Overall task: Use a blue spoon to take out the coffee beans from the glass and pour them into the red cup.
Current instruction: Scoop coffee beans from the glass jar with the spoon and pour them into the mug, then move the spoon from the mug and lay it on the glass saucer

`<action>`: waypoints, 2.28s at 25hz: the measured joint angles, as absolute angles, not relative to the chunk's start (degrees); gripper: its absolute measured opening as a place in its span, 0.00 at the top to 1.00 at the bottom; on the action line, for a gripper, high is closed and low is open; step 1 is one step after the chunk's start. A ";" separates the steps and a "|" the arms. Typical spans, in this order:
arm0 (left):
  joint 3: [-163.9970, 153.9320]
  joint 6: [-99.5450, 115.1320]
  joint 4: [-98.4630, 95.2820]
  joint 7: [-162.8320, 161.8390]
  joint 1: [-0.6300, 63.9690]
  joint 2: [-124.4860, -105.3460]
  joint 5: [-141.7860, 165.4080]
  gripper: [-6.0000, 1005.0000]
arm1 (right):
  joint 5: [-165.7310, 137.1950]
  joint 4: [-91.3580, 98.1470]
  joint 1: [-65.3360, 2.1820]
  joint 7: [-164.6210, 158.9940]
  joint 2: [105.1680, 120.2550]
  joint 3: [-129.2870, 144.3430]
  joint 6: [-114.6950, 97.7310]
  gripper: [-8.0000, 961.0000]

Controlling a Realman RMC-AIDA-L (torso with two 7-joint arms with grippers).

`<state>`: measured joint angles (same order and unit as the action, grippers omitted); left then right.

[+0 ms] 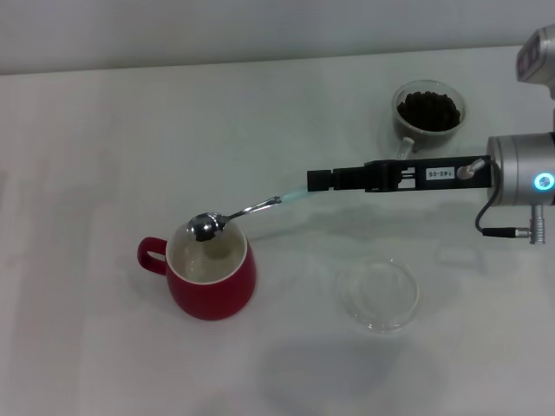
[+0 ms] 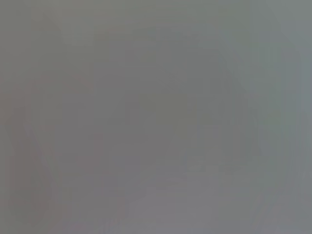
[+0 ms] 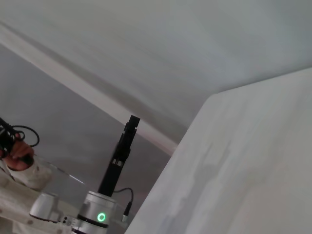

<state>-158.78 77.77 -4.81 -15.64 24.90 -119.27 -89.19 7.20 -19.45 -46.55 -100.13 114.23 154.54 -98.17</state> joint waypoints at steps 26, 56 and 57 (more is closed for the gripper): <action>-158.55 78.14 -4.97 -15.65 25.05 -119.27 -89.46 0.17 | 9.90 -19.34 -44.02 -80.96 114.36 154.08 -97.40 0.84; -158.55 78.19 -5.63 -15.65 24.56 -119.27 -89.57 0.17 | 9.94 -31.18 -34.35 -95.91 105.23 161.81 -112.07 0.83; -158.55 78.18 -5.63 -15.64 24.61 -119.27 -89.56 0.17 | 9.68 -31.18 -34.34 -95.36 105.60 161.81 -111.96 0.83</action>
<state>-158.55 78.18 -5.63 -15.64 24.61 -119.27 -89.56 9.68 -31.18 -34.34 -95.36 105.60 161.81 -111.96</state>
